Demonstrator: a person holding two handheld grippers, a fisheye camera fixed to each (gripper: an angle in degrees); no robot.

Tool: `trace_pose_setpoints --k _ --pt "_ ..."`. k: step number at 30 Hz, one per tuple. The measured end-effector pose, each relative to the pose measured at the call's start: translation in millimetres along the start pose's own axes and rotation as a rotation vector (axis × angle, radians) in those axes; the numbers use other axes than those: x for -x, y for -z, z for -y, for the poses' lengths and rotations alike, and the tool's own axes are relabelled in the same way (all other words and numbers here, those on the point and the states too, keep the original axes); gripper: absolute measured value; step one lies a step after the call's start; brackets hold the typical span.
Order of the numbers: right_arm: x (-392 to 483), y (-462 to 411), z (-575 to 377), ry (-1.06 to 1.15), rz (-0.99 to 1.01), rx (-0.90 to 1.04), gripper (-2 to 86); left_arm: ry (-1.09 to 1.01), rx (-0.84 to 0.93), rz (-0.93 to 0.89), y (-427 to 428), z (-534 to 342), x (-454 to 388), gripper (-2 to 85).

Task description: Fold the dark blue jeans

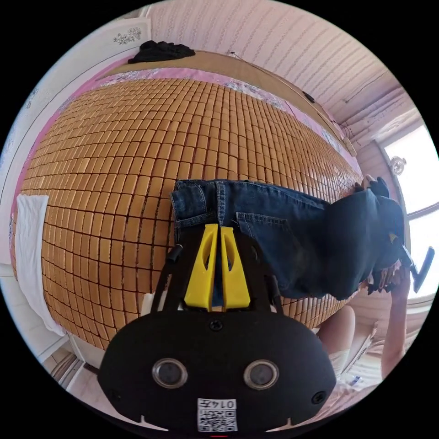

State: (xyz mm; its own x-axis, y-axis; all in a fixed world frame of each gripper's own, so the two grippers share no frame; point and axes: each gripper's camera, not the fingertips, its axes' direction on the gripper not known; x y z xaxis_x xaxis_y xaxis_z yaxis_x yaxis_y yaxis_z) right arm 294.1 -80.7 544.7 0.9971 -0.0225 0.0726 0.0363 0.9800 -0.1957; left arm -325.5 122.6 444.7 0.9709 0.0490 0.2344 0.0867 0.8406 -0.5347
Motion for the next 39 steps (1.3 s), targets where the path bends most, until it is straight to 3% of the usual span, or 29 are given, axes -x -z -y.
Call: trace_pose_setpoints --k 5,10,14,18,20,25,31,35,39 --pt "-95.8 121.0 16.3 -0.138 -0.140 -0.284 -0.6 -0.110 -0.244 -0.002 76.4 8.6 2.5 -1.0" --pt "-161.4 197.4 -28.8 -0.240 -0.222 -0.505 -0.6 -0.074 -0.534 -0.041 167.6 -20.3 42.8 -1.0" --pt "-192.9 197.6 -128.0 -0.298 -0.228 -0.466 -0.7 -0.002 -0.646 -0.029 206.5 -98.2 119.0 -1.0" --pt "-205.7 149.9 -233.3 -0.405 -0.091 -0.316 -0.7 0.207 -0.535 -0.010 183.5 -170.0 191.7 -0.9" --pt "-199.8 111.1 -287.9 -0.480 -0.072 -0.130 -0.7 0.358 -0.381 0.071 160.2 -207.6 224.4 -1.0" --pt "-189.2 89.9 -337.2 -0.544 -0.095 0.039 -0.4 0.632 -0.429 -0.016 162.2 -267.1 272.4 -1.0" --pt "-206.9 130.4 -298.5 -0.450 -0.229 0.036 1.7 0.530 -0.403 0.004 189.2 -245.5 284.6 -1.0" --pt "-194.5 147.0 -246.8 -0.367 -0.191 -0.205 3.8 0.357 -0.343 0.001 182.7 -204.3 256.9 -1.0" --pt "-157.8 100.3 -183.4 -0.193 -0.065 -0.160 8.8 0.212 -0.202 -0.002 149.4 -168.1 217.0 -1.0"
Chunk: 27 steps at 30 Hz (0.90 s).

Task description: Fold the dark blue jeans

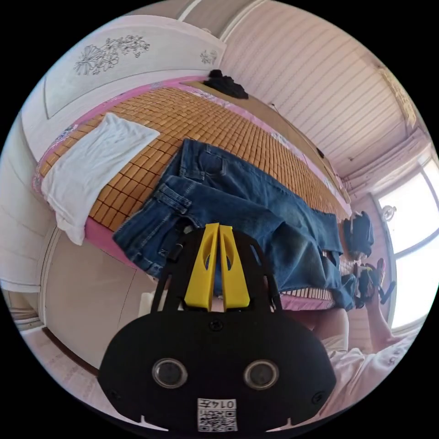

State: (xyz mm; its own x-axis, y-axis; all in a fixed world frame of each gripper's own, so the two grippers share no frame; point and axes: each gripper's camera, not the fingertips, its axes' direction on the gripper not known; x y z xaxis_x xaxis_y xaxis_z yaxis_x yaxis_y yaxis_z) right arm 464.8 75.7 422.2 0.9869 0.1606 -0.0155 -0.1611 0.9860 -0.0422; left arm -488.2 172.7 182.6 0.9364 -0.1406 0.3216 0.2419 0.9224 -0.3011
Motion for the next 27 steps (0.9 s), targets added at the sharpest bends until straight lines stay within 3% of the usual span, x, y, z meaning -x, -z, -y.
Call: trace_pose_setpoints --k 4,8,12,15,19,21,24,26,27 --pt "39.4 -86.4 37.5 0.010 0.078 0.173 11.4 -0.055 0.164 0.101 -51.5 14.3 -23.1 -0.9" --pt "45.1 -143.4 50.3 -0.064 0.003 0.338 12.9 0.054 0.199 0.029 -72.0 20.6 4.4 -0.9" --pt "53.0 -144.6 61.9 -0.058 -0.013 0.333 12.0 -0.017 0.193 0.075 -72.8 20.9 -0.4 -0.9" --pt "57.5 -132.3 72.6 0.016 0.080 0.335 3.6 -0.067 0.207 0.121 -74.5 22.1 -6.1 -1.0" --pt "64.9 -114.4 97.7 0.075 0.114 0.354 1.4 -0.027 0.200 0.068 -73.5 19.7 6.2 -1.0" --pt "65.0 -84.4 127.3 0.106 0.157 0.274 0.7 -0.012 0.208 0.052 -72.9 18.7 10.9 -1.0" --pt "95.4 2.1 193.4 0.339 0.235 0.048 0.2 -0.055 0.226 0.053 -73.7 15.1 9.4 -1.0" --pt "145.1 67.6 215.6 0.677 0.145 -0.054 0.4 -0.077 0.230 0.070 -73.6 11.1 6.9 -1.0" --pt "155.1 77.2 215.4 0.743 0.111 -0.055 0.5 -0.079 0.230 0.075 -73.3 10.1 6.8 -1.0"
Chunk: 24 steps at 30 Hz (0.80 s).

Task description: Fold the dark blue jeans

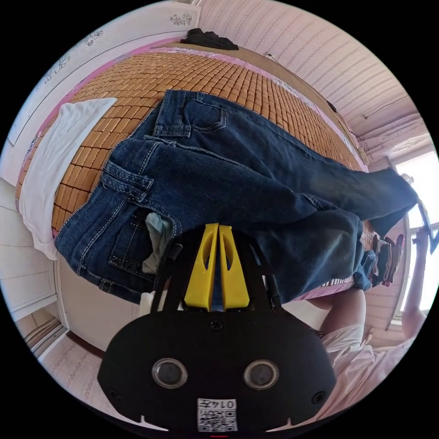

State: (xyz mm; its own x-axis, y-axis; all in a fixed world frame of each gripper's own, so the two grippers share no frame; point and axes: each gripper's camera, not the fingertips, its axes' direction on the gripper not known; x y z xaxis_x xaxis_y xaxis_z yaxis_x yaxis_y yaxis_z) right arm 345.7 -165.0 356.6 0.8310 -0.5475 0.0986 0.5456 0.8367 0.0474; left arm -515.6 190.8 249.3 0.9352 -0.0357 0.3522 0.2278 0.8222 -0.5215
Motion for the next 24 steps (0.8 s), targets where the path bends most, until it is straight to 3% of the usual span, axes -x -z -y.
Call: trace_pose_setpoints --k 3,8,12,16,24 --pt "28.7 2.2 0.6 0.083 -0.041 0.103 1.2 0.009 -0.009 -0.011 0.3 -5.8 4.8 -1.0" --pt "43.9 -97.8 -64.5 -0.169 0.028 0.515 3.6 0.033 -0.073 -0.101 19.9 -20.9 20.2 -0.8" --pt "47.3 -91.8 -50.3 -0.255 0.054 0.418 3.6 0.080 -0.188 -0.098 52.9 -45.1 40.7 0.4" --pt "69.5 -87.5 26.6 -0.077 -0.035 0.277 4.6 0.193 -0.257 -0.077 69.2 -76.6 79.8 7.9" --pt "207.6 -205.3 216.6 0.274 0.374 0.207 8.0 0.210 -0.309 0.008 65.0 -98.1 98.5 9.3"
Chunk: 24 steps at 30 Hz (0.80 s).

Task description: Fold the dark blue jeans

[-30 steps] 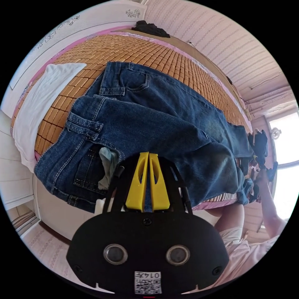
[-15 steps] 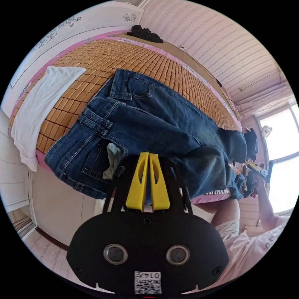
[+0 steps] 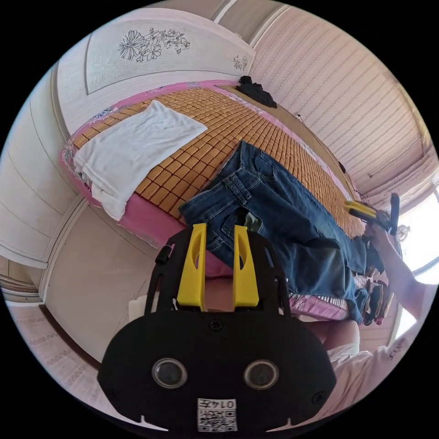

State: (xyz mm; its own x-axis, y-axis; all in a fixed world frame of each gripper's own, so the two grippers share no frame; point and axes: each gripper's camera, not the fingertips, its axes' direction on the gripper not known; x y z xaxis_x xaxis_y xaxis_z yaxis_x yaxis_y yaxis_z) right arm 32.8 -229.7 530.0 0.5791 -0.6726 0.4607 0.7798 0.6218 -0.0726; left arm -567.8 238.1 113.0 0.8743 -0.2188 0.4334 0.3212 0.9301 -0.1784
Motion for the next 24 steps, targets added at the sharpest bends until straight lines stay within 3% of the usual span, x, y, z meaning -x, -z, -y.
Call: trace_pose_setpoints --k 4,8,14,20,24 --pt "63.3 -47.1 123.6 0.171 0.177 -0.018 8.3 -0.132 -0.110 0.042 18.0 11.5 -12.8 9.3" --pt "143.5 -90.0 179.4 0.334 0.303 0.048 8.2 -0.152 -0.052 0.077 -4.5 23.4 0.5 9.9" --pt "164.2 -87.9 199.1 0.364 0.186 0.074 0.2 -0.151 0.155 0.121 -50.5 11.9 15.3 8.8" --pt "164.4 -6.5 191.8 0.240 0.142 -0.158 -0.2 -0.082 0.042 0.004 -44.1 4.2 25.9 5.9" --pt "211.8 -65.6 194.3 0.311 0.046 -0.001 0.7 -0.038 0.048 0.055 -45.1 -1.5 33.2 3.2"
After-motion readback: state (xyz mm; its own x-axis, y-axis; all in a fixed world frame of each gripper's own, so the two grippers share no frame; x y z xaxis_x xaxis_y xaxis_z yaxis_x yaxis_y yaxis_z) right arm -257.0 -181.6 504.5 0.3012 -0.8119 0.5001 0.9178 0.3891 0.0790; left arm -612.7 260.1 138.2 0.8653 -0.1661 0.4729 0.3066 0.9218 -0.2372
